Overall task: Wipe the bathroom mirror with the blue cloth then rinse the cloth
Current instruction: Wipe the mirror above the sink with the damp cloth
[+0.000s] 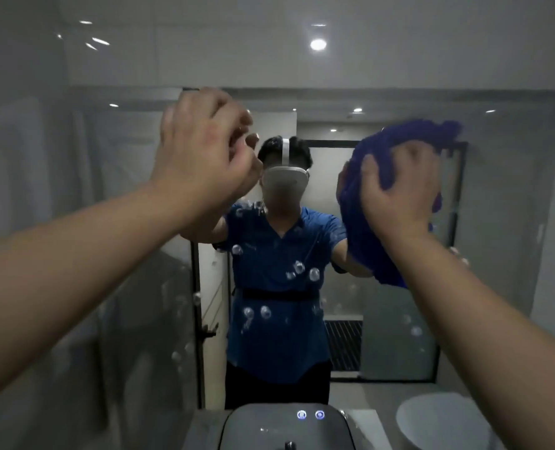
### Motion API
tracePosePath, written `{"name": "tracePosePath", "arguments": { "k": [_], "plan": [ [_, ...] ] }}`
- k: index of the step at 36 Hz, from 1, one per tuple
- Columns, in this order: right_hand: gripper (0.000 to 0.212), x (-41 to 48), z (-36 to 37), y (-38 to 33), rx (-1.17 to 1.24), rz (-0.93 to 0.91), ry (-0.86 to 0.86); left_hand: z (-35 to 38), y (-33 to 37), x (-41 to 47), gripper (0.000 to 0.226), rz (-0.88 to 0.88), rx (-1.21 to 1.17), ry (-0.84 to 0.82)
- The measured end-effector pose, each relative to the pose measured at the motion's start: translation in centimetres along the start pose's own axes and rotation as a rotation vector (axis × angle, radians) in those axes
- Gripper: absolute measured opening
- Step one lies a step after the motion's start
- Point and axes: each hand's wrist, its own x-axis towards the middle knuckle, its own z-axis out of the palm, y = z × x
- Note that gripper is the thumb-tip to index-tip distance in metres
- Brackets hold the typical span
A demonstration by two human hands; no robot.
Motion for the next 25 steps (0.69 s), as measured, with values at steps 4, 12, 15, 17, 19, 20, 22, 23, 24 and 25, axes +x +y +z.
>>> {"name": "tracePosePath", "arguments": {
  "k": [4,12,15,17,19,20,22,23,24,25],
  "plan": [
    [0.04,-2.8,2.7,0.3,-0.006,-0.107,-0.071,1.7,-2.3,2.1,0.049,0.089,0.092,0.032],
    [0.055,-22.2,5.3,2.4,-0.027,-0.753,-0.587,5.4,-6.3,0.9,0.069,0.119,0.154,-0.046],
    [0.064,-22.2,5.2,5.7,-0.176,-0.788,-0.546,6.0,-6.8,1.0,0.071,0.154,0.152,-0.012],
    [0.044,-20.3,3.1,7.3,-0.228,-0.848,-0.549,6.2,-7.1,1.0,0.072,0.169,0.162,0.006],
    [0.04,-17.2,1.0,7.9,-0.074,-0.714,-0.433,6.5,-7.3,0.9,0.072,0.178,0.167,0.026],
    [0.041,-14.4,1.1,6.4,-0.035,-0.62,-0.405,6.5,-7.2,0.8,0.071,0.181,0.17,0.033],
    [0.038,-8.3,1.4,3.6,-0.027,-0.426,-0.276,6.5,-7.1,0.8,0.071,0.181,0.169,0.035],
    [0.035,-5.5,2.4,2.1,-0.024,-0.339,-0.193,6.4,-7.1,0.8,0.071,0.179,0.167,0.032],
    [0.037,-2.5,3.2,0.3,-0.009,-0.264,-0.121,6.4,-7.1,0.8,0.071,0.179,0.165,0.032],
    [0.044,-0.1,4.1,-1.5,0.006,-0.194,-0.06,6.3,-7.1,0.8,0.071,0.18,0.164,0.037]
  ]
}}
